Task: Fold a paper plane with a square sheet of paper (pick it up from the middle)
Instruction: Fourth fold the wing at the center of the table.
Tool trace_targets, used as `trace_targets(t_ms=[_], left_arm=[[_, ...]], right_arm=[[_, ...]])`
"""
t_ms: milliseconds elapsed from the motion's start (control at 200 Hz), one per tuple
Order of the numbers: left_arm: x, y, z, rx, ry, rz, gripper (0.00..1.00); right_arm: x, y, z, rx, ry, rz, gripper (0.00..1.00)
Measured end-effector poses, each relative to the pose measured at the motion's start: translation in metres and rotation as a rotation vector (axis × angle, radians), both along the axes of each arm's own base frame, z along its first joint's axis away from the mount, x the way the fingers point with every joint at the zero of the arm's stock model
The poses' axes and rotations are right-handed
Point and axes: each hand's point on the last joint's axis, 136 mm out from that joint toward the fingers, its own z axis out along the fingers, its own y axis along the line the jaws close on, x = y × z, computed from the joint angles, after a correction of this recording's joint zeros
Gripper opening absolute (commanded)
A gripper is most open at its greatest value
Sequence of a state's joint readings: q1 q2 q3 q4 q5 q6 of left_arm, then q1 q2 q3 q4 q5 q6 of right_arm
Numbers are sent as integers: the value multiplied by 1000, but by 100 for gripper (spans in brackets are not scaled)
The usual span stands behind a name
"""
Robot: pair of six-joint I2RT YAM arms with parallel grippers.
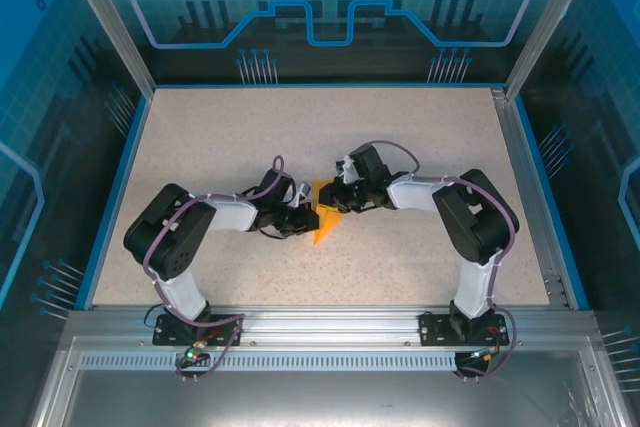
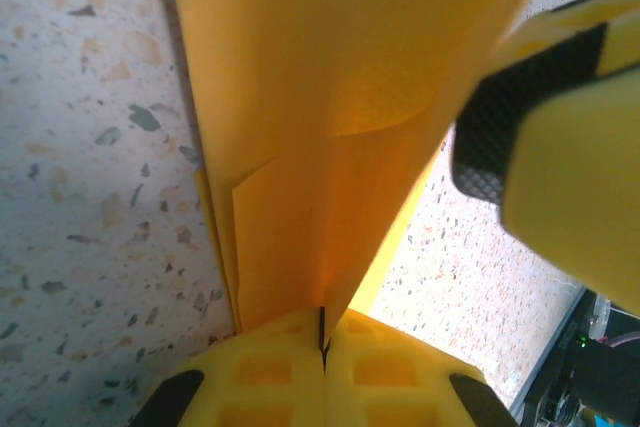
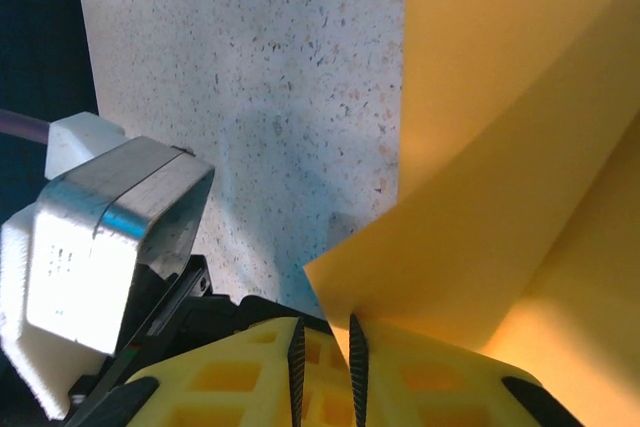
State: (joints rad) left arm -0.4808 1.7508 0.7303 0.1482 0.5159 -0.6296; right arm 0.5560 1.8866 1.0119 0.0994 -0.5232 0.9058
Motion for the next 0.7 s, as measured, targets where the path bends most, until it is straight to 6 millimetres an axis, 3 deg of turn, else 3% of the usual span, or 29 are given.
trace_targets(t_ms=[255, 700], left_arm=[[1, 1, 0, -3, 3, 3, 20], [-1, 1, 1, -11, 2, -1, 23]], right_arm=[[2, 0, -8, -14, 11, -5, 22], [5, 2, -9, -14, 10, -5, 22]])
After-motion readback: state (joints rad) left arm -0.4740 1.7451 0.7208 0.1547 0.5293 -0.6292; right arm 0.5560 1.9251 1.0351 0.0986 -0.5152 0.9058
